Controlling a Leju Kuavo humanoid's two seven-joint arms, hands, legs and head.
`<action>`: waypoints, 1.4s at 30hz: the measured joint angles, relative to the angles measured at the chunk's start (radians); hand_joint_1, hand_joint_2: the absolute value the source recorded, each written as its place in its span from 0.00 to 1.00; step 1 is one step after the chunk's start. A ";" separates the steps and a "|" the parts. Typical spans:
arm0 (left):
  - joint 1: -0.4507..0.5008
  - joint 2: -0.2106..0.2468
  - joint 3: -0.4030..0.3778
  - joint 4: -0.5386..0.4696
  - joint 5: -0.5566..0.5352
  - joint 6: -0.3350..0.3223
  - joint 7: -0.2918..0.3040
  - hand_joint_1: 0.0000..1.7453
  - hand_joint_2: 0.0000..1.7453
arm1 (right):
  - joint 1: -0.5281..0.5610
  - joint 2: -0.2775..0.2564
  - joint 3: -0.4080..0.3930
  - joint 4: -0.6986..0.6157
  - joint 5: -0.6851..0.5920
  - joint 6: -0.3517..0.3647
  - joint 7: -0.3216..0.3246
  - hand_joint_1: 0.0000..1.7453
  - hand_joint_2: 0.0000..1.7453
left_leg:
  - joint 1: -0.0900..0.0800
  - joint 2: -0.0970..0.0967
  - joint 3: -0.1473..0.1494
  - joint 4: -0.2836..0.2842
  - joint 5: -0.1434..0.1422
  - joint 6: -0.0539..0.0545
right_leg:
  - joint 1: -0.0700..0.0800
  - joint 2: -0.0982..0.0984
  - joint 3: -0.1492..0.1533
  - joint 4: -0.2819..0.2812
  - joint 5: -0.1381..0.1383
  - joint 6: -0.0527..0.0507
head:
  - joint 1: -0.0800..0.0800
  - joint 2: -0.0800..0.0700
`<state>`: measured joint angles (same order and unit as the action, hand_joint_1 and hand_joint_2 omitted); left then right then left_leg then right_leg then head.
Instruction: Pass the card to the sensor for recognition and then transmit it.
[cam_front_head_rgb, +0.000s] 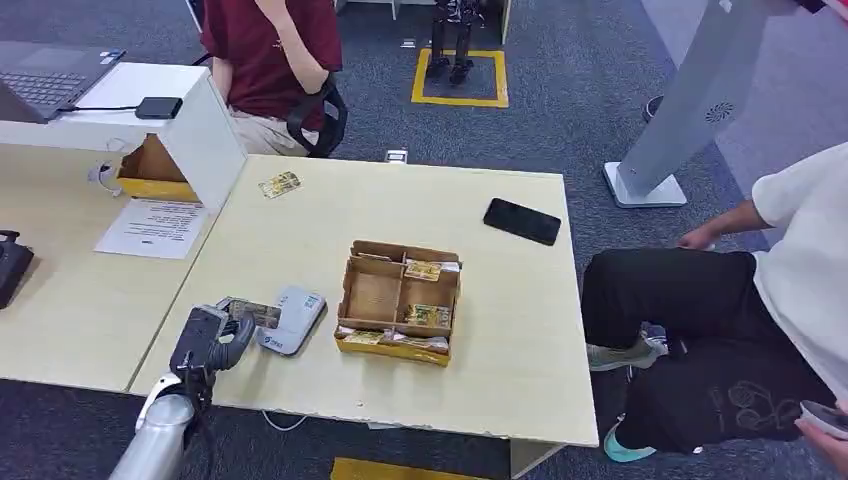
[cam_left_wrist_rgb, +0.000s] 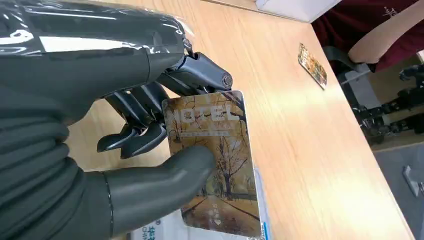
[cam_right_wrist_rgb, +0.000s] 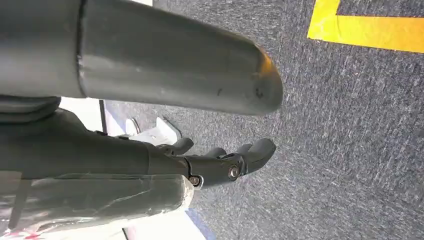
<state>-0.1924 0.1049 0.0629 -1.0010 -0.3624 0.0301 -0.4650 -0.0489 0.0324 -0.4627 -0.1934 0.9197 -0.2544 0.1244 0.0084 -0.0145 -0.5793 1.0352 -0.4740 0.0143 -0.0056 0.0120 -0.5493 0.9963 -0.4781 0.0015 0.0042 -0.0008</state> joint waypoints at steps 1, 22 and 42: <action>0.001 0.002 0.000 0.000 -0.003 -0.001 0.000 1.00 1.00 | 0.000 0.000 -0.002 0.000 0.002 0.000 0.000 0.00 0.00 | 0.000 0.000 0.000 0.000 0.000 0.000 | 0.000 0.000 0.000 0.000 0.000 0.000 | 0.000 0.000; -0.011 0.002 -0.013 0.002 -0.245 0.153 0.035 1.00 1.00 | -0.001 0.001 -0.022 0.000 0.037 0.003 -0.008 0.00 0.00 | 0.000 0.000 0.001 0.000 0.000 -0.001 | 0.000 0.000 0.000 0.000 0.000 0.000 | 0.000 0.000; -0.022 -0.008 -0.063 0.022 -0.410 0.275 0.080 1.00 1.00 | -0.001 0.009 -0.044 0.000 0.056 0.005 -0.012 0.00 0.00 | 0.000 0.000 0.001 0.000 0.001 0.000 | 0.000 0.000 0.001 0.000 0.000 0.000 | 0.000 0.000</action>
<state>-0.2139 0.0969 0.0000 -0.9789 -0.7722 0.3048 -0.3849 -0.0503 0.0412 -0.5066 -0.1934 0.9762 -0.2499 0.1121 0.0082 -0.0145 -0.5784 1.0351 -0.4726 0.0146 -0.0056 0.0119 -0.5485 0.9964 -0.4778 0.0015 0.0042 -0.0008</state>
